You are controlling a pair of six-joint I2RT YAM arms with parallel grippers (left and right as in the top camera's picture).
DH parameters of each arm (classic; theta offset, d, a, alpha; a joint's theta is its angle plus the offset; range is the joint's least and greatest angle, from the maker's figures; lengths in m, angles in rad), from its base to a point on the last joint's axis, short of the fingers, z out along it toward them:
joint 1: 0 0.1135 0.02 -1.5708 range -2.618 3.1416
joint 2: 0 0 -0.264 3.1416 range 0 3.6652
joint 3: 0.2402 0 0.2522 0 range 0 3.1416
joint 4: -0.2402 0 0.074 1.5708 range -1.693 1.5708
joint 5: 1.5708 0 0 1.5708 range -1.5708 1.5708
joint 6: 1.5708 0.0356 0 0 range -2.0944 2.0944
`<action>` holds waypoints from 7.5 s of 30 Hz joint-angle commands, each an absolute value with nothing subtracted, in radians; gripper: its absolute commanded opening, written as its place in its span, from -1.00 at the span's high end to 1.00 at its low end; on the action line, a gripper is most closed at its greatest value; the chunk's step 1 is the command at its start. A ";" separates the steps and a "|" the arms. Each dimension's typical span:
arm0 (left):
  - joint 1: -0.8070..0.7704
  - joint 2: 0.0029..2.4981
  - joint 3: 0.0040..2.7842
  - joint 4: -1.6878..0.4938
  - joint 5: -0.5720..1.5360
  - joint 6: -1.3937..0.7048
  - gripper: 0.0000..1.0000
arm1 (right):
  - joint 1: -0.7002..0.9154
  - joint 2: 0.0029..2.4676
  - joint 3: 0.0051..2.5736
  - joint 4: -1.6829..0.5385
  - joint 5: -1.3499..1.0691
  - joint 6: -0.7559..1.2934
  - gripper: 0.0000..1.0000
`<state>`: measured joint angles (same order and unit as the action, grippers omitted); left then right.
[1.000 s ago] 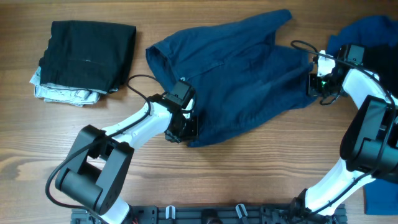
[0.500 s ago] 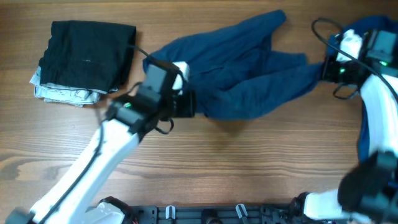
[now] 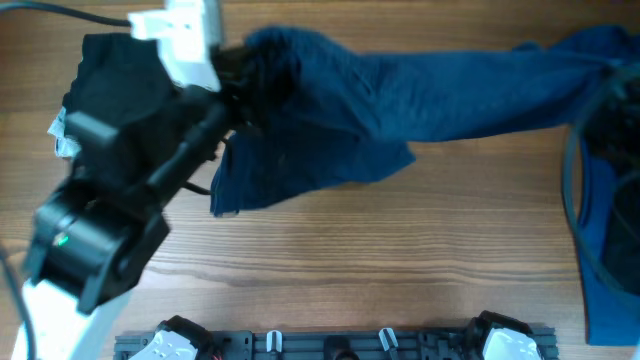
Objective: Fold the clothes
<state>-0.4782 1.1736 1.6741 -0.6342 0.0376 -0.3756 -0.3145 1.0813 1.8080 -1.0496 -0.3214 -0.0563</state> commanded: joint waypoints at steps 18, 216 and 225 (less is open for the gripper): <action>-0.554 1.158 1.880 -0.760 -0.276 -0.372 0.92 | -0.311 1.145 2.108 -1.191 -0.299 -0.054 0.92; -0.202 1.764 1.211 -0.780 0.243 -0.638 -0.10 | -0.306 1.823 1.782 -1.125 -0.215 0.015 -1.00; -0.202 1.765 1.040 -0.507 0.131 -0.636 -0.16 | -0.306 1.823 1.782 -0.994 -0.215 0.015 -0.99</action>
<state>-0.2039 1.7554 1.0801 -0.5564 0.2138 -0.6277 -0.3080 1.8305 1.7729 -1.0107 -0.2020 0.0246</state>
